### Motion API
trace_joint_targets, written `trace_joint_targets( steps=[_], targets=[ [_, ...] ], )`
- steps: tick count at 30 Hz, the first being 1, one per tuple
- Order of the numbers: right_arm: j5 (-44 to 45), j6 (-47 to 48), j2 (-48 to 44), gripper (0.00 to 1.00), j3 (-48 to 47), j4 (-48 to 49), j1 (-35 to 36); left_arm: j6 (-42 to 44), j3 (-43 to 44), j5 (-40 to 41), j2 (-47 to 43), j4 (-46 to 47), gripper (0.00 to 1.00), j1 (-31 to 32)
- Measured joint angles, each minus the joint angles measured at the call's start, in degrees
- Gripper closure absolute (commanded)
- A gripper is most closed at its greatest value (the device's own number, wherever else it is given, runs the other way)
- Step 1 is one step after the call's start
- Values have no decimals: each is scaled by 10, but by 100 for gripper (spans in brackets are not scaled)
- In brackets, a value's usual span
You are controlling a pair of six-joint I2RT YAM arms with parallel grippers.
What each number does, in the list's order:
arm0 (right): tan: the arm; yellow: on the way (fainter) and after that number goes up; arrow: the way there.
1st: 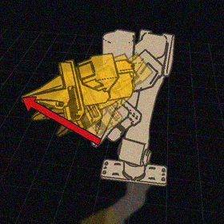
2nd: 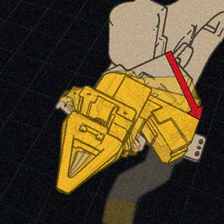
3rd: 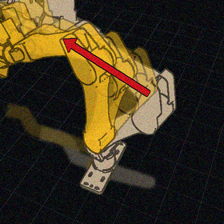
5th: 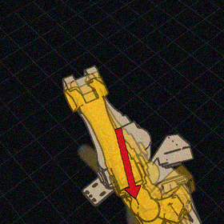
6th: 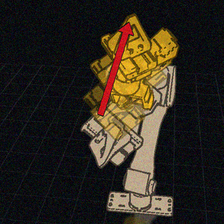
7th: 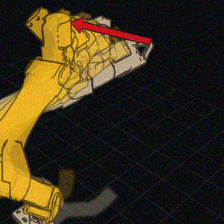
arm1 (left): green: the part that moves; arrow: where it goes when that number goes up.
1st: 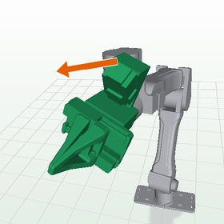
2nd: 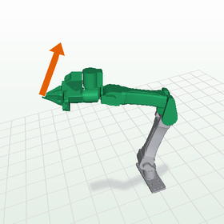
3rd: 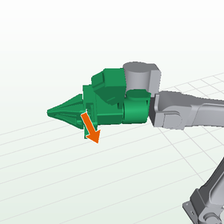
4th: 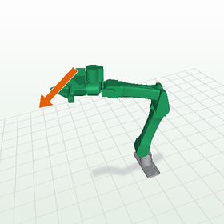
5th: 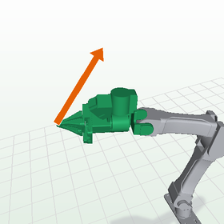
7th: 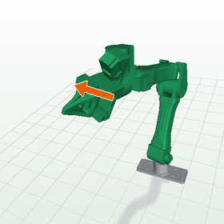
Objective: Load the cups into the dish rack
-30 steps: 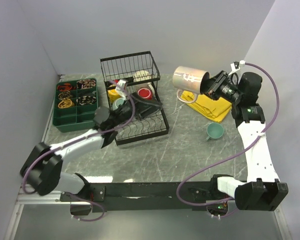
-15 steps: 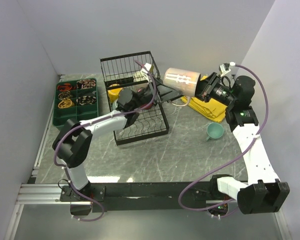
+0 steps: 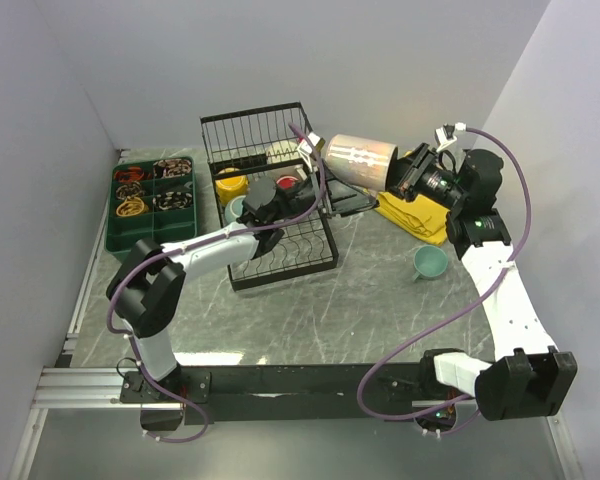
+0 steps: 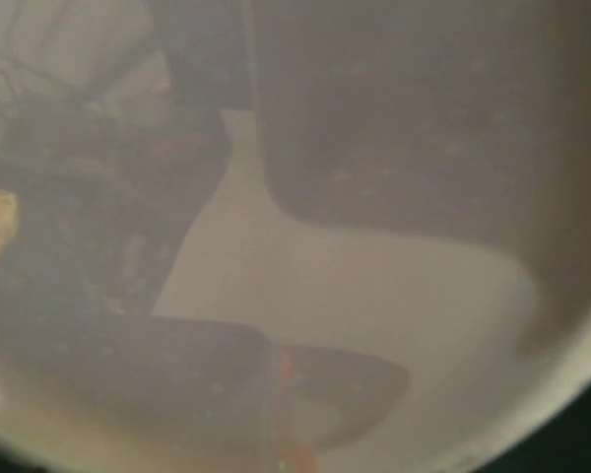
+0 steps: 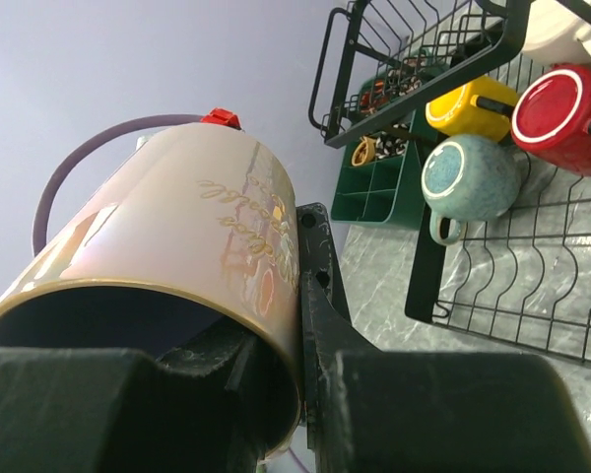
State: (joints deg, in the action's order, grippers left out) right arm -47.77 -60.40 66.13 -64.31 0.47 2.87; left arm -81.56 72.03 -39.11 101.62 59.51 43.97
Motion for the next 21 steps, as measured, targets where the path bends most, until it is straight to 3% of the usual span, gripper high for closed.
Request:
trace_joint_targets(
  steps=[4,8,11,13,14,16,20,21],
  targets=[
    [14,7,0,100,0,5,7,10,0,7,-3,-14,32,-1],
    [30,17,0,100,0,19,13,15,2,16,-8,-21,43,-3],
    [38,16,0,100,1,30,14,16,3,19,-9,-21,62,-4],
    [38,-1,-1,100,3,34,14,20,3,23,-9,-16,68,-8],
    [38,-10,-2,100,6,43,15,18,3,24,-9,-15,82,-10],
    [40,-22,-4,100,14,57,18,10,3,20,-9,-3,99,-13],
    [40,-32,-10,100,29,92,22,-3,2,13,-7,11,99,-16],
    [40,-34,-11,96,32,97,22,-4,2,11,-7,12,99,-16]
  ],
)
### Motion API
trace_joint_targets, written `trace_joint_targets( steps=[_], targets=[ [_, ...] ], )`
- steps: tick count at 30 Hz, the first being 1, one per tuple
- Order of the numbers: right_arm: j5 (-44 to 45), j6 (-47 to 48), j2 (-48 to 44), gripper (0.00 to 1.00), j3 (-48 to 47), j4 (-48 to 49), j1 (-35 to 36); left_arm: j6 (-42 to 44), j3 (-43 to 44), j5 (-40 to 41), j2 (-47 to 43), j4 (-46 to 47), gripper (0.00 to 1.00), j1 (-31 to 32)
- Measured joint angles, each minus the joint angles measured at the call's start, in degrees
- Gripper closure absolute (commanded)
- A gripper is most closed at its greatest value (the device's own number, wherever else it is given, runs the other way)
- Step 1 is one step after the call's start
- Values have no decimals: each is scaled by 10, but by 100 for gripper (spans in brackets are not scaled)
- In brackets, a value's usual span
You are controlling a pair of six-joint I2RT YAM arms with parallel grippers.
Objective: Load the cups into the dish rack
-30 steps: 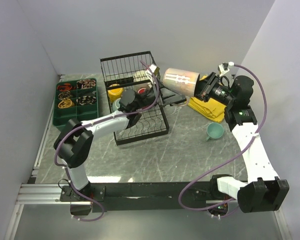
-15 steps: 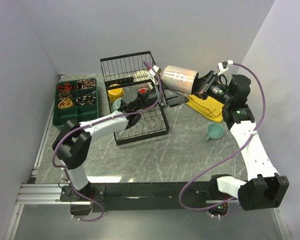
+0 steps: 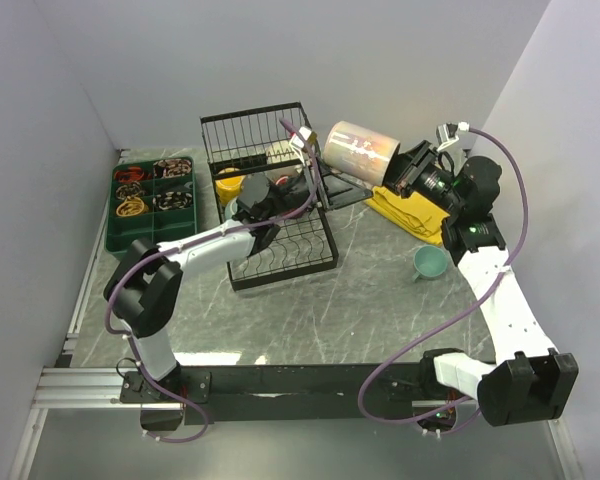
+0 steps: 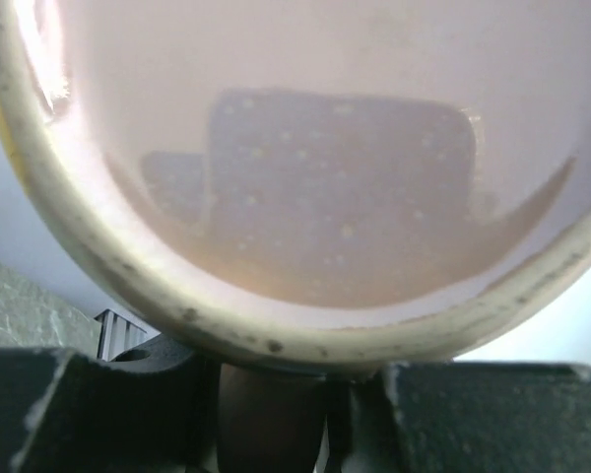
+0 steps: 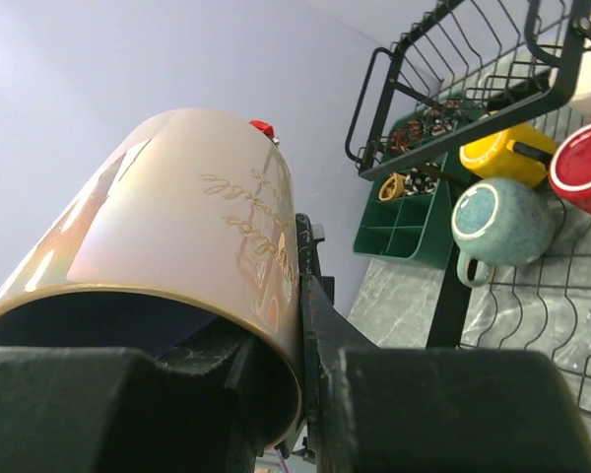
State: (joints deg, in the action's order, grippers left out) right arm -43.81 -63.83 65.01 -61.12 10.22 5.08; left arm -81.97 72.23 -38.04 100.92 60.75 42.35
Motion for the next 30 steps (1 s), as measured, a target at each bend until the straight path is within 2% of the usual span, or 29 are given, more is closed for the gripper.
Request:
trace_joint_targets(
  steps=[1,3,4,7,10,18,30],
  targets=[
    [-1,-2,-1,82,3,8,0,0,0,-3,0,3,99,-1],
    [-3,-7,-1,72,10,22,1,2,0,-8,0,3,99,-2],
    [-5,-6,-1,62,12,30,2,3,0,-11,0,3,99,-3],
    [-21,17,0,50,19,38,3,5,0,-19,-8,-8,99,-3],
    [-34,44,0,42,20,41,8,18,-14,-24,-26,-30,99,-4],
    [-41,102,-3,29,23,31,9,31,-69,-30,-84,-47,99,-29],
    [-39,263,-54,29,23,-88,9,77,-146,-41,-172,-107,99,-91]
  ],
)
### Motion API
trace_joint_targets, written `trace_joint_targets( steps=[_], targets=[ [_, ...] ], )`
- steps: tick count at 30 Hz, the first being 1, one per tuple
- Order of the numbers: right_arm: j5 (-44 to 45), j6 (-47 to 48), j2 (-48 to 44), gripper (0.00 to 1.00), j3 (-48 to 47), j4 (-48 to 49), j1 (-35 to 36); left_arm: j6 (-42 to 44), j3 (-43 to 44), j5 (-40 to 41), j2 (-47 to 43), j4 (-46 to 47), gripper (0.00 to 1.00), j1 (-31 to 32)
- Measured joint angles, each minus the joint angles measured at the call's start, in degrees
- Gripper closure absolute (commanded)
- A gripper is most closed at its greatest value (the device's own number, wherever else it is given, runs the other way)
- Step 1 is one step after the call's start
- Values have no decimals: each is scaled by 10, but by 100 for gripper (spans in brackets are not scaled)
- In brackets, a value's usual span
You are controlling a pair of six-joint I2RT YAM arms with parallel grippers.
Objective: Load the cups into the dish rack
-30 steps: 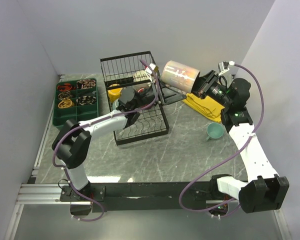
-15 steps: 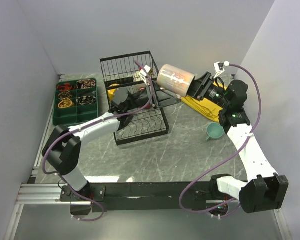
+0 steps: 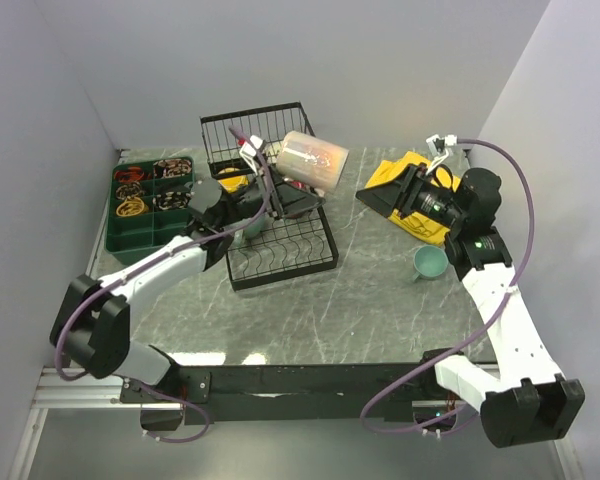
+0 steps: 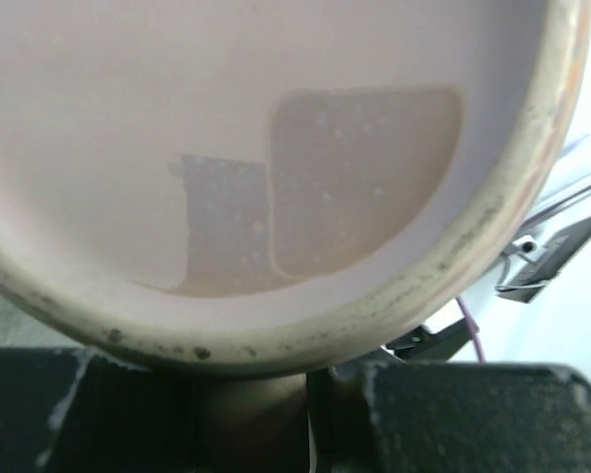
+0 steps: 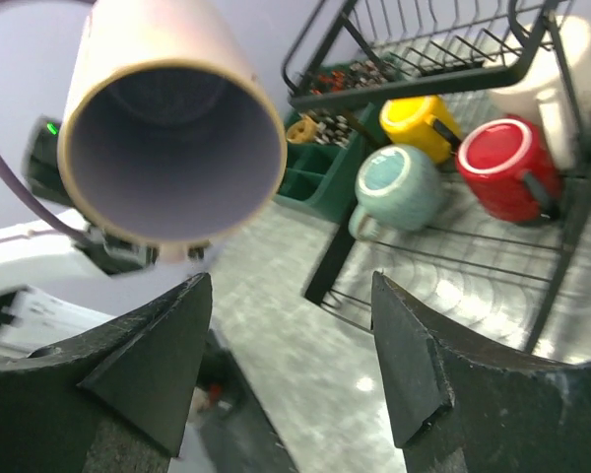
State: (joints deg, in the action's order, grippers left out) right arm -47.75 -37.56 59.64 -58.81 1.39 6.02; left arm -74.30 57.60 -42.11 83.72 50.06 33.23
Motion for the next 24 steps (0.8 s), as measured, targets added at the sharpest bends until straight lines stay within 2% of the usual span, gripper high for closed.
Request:
trace_joint_targets(
  steps=[9,18,24],
  targets=[
    [24,144,-44,32,-1,-101,0,107,-61,-6,-72,-125,99,-28],
    [38,173,-59,32,19,-111,0,144,-164,17,-102,-198,99,-59],
    [47,178,-63,32,24,-114,0,148,-208,42,-89,-205,99,-63]
  ],
)
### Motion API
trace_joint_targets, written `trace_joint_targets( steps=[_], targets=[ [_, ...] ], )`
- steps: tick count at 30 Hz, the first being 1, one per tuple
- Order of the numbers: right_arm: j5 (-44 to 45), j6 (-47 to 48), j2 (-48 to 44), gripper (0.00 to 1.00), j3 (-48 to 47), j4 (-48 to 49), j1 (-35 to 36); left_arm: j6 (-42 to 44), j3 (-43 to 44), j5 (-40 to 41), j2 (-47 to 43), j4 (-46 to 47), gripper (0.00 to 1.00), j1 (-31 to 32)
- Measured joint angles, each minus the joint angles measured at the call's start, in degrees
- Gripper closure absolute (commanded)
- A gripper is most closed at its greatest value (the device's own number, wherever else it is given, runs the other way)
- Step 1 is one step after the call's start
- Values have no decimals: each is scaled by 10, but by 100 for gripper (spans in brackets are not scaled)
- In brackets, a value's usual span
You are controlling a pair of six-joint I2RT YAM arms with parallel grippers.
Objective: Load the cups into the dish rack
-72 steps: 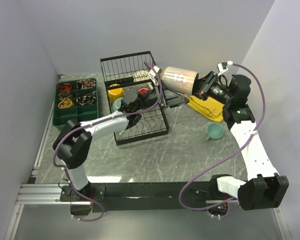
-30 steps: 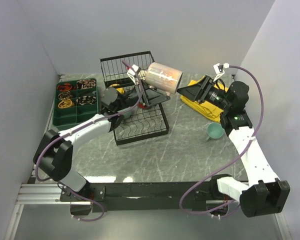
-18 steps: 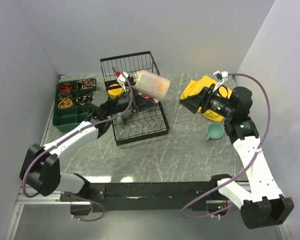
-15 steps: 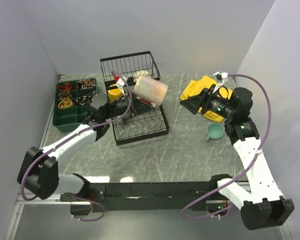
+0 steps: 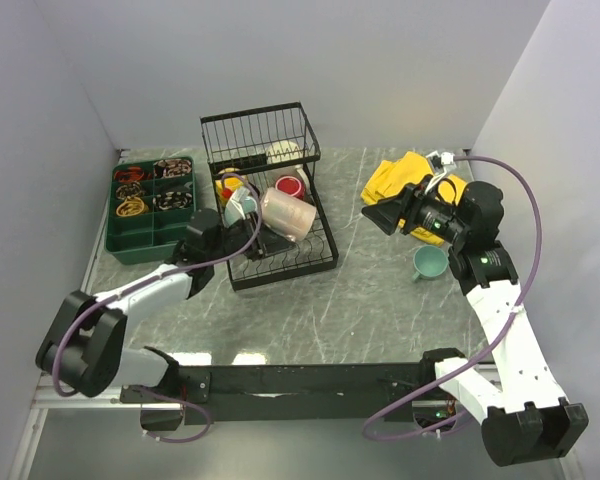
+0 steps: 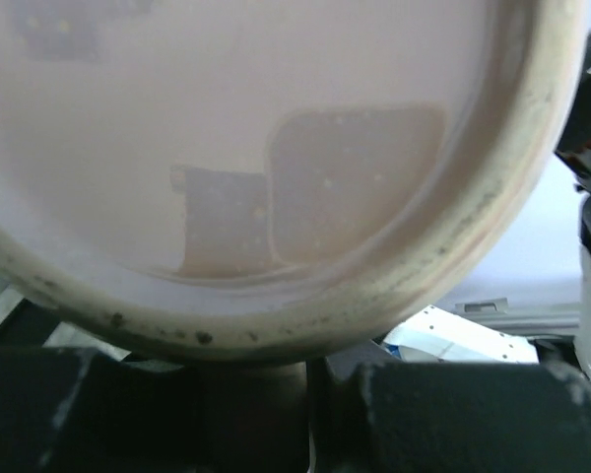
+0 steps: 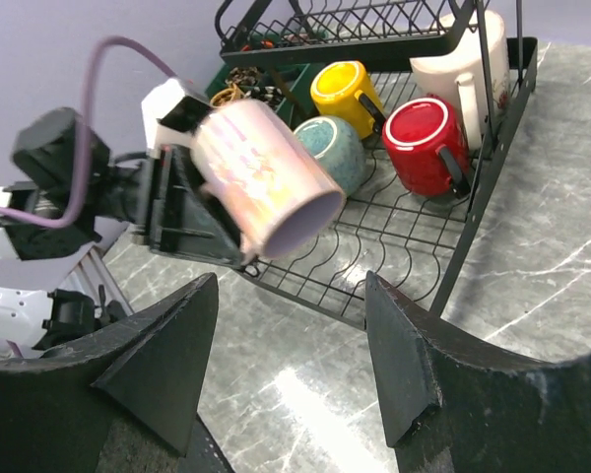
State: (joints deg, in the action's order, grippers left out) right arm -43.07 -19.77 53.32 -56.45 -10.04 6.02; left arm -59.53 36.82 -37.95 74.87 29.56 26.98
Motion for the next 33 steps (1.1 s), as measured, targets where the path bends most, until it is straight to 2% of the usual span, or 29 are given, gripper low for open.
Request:
trace_joint_targets(
  steps=[17,23,33],
  targets=[
    [2,3,-23,31,24,-1,-9,0,21,63,181,38,99,-2],
    [1,3,-24,31,25,-1,-14,38,76,109,203,-13,99,0],
    [0,2,-25,31,26,1,-19,158,155,212,235,-118,99,37]
  ],
)
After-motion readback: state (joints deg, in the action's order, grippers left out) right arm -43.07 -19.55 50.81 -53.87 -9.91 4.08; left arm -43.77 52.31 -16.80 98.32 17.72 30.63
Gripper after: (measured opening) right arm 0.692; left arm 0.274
